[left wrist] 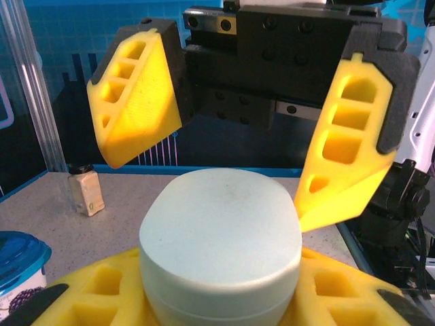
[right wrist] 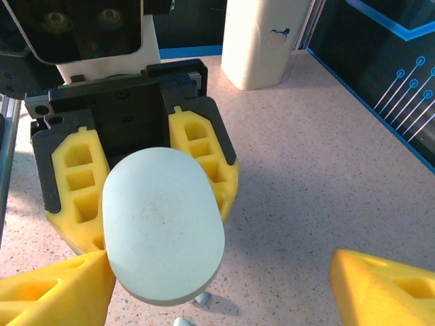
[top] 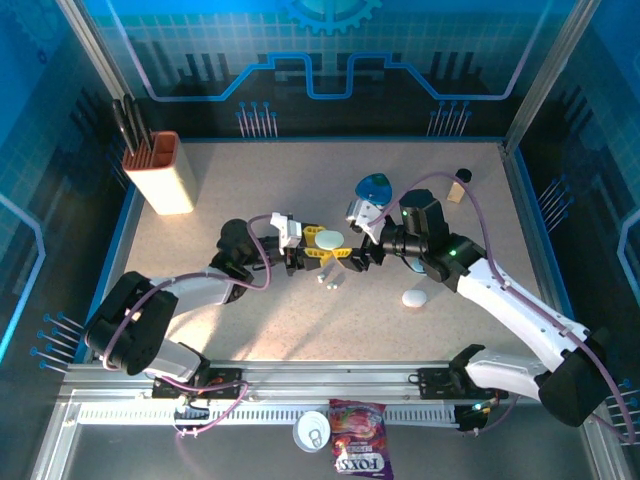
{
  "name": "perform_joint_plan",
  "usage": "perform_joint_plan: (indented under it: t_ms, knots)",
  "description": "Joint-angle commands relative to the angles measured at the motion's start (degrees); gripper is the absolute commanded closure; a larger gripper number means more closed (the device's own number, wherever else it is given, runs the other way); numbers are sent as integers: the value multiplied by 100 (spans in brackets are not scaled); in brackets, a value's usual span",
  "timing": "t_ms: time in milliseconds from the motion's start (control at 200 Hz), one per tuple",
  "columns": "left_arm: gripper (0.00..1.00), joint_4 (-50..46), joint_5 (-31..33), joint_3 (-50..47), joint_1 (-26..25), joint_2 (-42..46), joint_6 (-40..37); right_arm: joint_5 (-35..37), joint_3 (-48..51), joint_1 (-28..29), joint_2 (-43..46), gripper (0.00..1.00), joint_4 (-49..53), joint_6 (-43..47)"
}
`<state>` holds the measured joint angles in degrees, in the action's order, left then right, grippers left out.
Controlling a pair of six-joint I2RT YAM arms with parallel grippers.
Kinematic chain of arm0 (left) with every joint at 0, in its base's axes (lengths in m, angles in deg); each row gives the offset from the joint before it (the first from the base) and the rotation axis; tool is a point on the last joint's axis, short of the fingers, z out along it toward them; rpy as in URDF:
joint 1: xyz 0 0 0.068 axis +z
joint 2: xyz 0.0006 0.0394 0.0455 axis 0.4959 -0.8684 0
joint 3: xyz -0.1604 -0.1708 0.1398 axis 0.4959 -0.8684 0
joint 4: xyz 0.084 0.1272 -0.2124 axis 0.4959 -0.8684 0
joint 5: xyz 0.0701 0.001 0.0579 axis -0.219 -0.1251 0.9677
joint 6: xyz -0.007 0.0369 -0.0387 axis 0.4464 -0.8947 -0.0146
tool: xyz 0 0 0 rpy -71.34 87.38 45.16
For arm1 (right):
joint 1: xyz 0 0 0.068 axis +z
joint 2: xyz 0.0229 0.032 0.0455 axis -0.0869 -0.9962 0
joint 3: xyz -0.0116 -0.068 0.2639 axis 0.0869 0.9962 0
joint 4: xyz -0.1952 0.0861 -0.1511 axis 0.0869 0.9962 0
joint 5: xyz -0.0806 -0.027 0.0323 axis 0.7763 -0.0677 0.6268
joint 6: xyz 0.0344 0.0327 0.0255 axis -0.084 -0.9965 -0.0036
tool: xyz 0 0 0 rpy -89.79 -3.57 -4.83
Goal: Insert wireless bluetooth earbuds into charging case
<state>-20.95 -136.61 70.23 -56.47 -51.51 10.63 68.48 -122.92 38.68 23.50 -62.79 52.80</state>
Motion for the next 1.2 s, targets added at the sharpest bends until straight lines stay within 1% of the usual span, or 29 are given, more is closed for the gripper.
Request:
perform_joint_plan:
  t_ms: [0, 150, 385, 505, 645, 890, 970, 1045, 1161, 1196]
  knots:
    - [68, 150, -245, -108, -15, 121, -203, 103, -124, -168, 111, 18, -363, -309]
    - [68, 136, -236, -110, -7, 57, -275, 17, -72, -278, 98, 19, -502, -507]
    - [68, -17, -236, -116, 8, 136, -273, 273, -112, -363, -36, 20, -674, -849]
    - [68, -46, -195, -171, 51, 184, -233, 281, -147, -411, -97, 21, -661, -928]
    - [68, 46, -146, -233, 114, 179, -154, 66, -90, -451, -66, 20, -771, -1009]
    - [67, 156, -140, -237, 182, 179, -4, -764, -46, -469, -95, 20, -755, -895]
    - [67, 165, -160, -242, 187, 183, 44, -892, -49, -430, -155, 20, -749, -816]
    - [67, 166, -216, -227, 187, 193, 79, -840, -93, -336, -251, 20, -710, -639]
    - [67, 165, -297, -242, 187, 231, 125, -877, -307, -224, -574, 25, -587, -439]
    - [67, 163, -306, -240, 187, 251, 124, -916, -355, -213, -667, 30, -612, -447]
